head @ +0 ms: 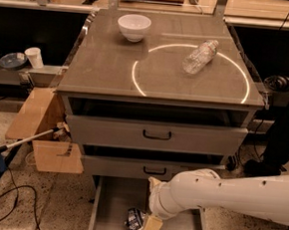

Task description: Pick blue chip bag from bottom drawer and place on counter

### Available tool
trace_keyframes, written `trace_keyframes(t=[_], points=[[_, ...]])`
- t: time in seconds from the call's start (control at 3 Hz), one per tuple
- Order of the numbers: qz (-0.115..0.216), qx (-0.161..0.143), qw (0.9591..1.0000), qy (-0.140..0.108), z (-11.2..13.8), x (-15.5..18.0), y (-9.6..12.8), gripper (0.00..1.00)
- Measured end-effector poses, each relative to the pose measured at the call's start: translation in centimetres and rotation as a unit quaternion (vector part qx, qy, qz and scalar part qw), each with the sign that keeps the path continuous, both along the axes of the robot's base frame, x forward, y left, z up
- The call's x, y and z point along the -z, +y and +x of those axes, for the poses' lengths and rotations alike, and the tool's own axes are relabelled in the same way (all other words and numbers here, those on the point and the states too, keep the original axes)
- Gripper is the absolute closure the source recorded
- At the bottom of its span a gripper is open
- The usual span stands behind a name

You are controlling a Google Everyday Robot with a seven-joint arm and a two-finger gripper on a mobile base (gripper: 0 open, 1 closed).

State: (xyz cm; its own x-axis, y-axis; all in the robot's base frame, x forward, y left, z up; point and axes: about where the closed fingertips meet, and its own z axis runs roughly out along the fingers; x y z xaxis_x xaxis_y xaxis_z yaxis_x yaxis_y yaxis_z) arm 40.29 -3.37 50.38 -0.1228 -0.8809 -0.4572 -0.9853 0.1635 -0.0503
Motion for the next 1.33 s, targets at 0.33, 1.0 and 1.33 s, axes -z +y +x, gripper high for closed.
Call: trace_keyframes(t=[0.33,1.0,1.33], points=[[0.000,0.000,1.0000,0.000,0.0,0.0,0.0,0.00],[0.001,-0.002,0.9998,-0.019,1.5,5.6,1.4,0.00],[-0.007,-0.006,0.9996,-0.028,2.7,8.4,2.1,0.00]])
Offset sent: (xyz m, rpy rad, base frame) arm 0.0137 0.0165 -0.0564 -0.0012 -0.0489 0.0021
